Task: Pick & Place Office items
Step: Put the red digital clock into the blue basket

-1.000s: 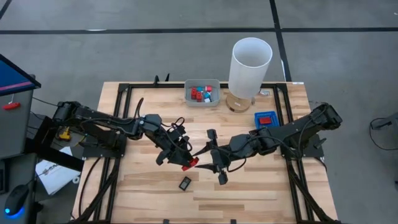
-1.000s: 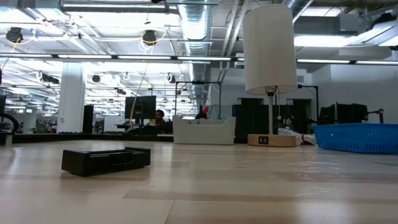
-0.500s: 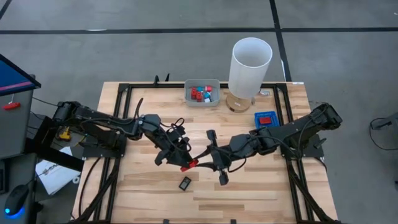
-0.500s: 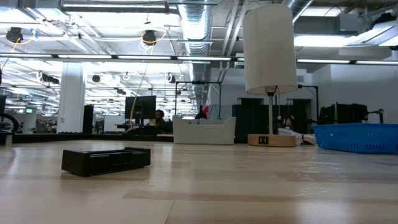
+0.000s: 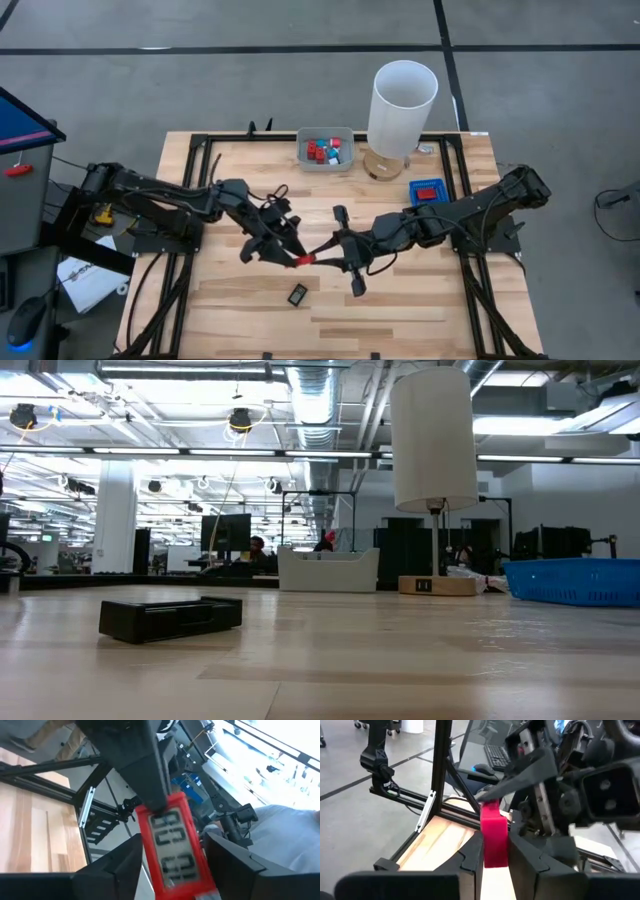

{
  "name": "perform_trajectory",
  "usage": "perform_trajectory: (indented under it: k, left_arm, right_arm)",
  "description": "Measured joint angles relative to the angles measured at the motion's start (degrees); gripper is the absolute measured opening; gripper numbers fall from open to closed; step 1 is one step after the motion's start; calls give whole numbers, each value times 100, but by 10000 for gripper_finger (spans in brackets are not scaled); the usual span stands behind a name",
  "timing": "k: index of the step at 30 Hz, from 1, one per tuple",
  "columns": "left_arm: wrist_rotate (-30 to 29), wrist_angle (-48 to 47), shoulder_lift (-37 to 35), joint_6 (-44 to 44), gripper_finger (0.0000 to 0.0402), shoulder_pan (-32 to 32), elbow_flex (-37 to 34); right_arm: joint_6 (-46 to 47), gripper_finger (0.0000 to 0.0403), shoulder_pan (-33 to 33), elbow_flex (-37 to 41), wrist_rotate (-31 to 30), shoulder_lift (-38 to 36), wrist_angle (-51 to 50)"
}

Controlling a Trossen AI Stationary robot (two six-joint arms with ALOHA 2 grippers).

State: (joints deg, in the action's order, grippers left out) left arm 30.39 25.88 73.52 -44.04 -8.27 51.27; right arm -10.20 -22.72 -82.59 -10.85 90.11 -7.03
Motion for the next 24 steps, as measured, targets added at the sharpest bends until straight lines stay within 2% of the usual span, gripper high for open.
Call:
perform_trajectory:
  k: [4,8,13,18,21,24]
  left_arm:
    - [66,-282,-512,116,224,7,22]
    - [87,-1026,-1140,415,242,102,12]
    - [-225,-2006,-2117,646,249,173,17]
    - [-802,-3332,-2945,676,243,-71,10]
    - [-1509,-4224,-3342,675,239,-507,10]
    - [-2298,-4607,-3531,648,238,-1089,9]
  right_arm:
    - [32,65,-71,17,34,14,-112]
    - [174,65,-166,17,48,22,-273]
    - [651,64,-316,17,-160,20,-877]
    - [1721,51,-579,19,-578,19,-2195]
    - [2518,46,-720,46,-794,17,-2912]
    - [3241,50,-821,46,-1211,17,-3373]
